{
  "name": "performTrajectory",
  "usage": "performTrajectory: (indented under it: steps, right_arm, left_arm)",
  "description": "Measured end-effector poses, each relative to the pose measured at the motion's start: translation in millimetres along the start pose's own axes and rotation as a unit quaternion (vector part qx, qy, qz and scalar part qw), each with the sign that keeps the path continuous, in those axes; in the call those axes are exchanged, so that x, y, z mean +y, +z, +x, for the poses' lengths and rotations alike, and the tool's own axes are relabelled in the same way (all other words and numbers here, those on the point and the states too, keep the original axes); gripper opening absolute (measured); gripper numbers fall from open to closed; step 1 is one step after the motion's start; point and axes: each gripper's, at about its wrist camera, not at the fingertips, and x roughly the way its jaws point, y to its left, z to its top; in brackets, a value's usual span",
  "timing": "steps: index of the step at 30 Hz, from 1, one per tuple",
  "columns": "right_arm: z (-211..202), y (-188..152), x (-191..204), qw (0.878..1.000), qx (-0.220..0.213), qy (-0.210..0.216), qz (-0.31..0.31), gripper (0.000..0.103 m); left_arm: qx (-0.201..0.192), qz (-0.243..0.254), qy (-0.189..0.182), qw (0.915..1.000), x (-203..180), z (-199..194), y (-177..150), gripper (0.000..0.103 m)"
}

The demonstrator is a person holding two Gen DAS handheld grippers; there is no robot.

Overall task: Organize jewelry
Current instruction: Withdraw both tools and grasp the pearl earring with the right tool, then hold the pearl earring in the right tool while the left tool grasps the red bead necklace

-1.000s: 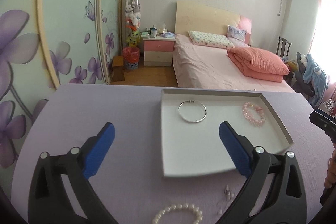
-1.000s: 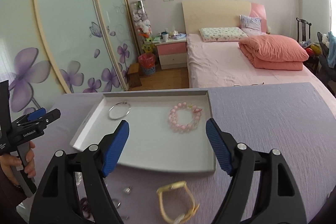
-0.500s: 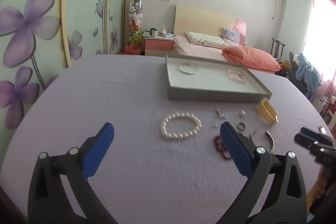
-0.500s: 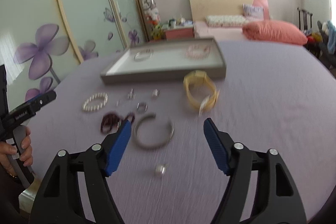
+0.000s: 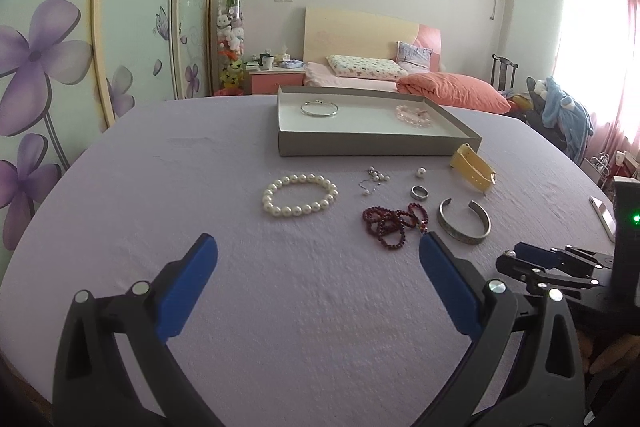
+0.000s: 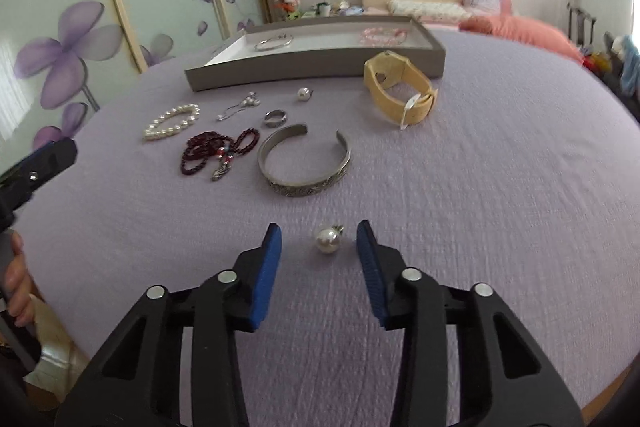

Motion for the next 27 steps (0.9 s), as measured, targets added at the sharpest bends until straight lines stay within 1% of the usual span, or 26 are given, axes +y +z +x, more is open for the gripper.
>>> performTrajectory:
  steps: [2,6,8,14,17,21,27]
  right_arm:
    - [1,-2,2,1.0,-0.001,-0.008,-0.003,0.037]
    - [1,0,1,1.0,-0.001,-0.021,-0.004,0.026]
    - [0,-1,0,1.0,-0.001,-0.023,-0.004,0.024]
    - [-1,-2,1,0.999,-0.003,-0.032,-0.011,0.024]
    - [-1,-3,1,0.999,-0.005,-0.034,-0.013,0.014]
    - [-1,-2,-1,1.0,-0.003,-0.029,-0.01,0.014]
    - [-3,1,-15,1.0,-0.001,-0.024,0.019,0.014]
  left_arm:
    - [0.002,-0.003,-0.002,1.0,-2,1,-1,0.101]
    - [0.006,-0.002,-0.001,1.0,-1,5,-2,0.101]
    - [0.009,-0.003,-0.001,1.0,-1,7,-3,0.101]
    - [0.017,-0.001,-0.004,0.9998,-4,12,-5,0.101]
    - [0.026,0.0,-0.006,0.9996,-6,18,-5,0.101]
    - [0.044,0.002,-0.015,0.9989,-12,27,-4,0.101]
    - [0.076,0.028,-0.027,0.9963,-36,50,-2,0.101]
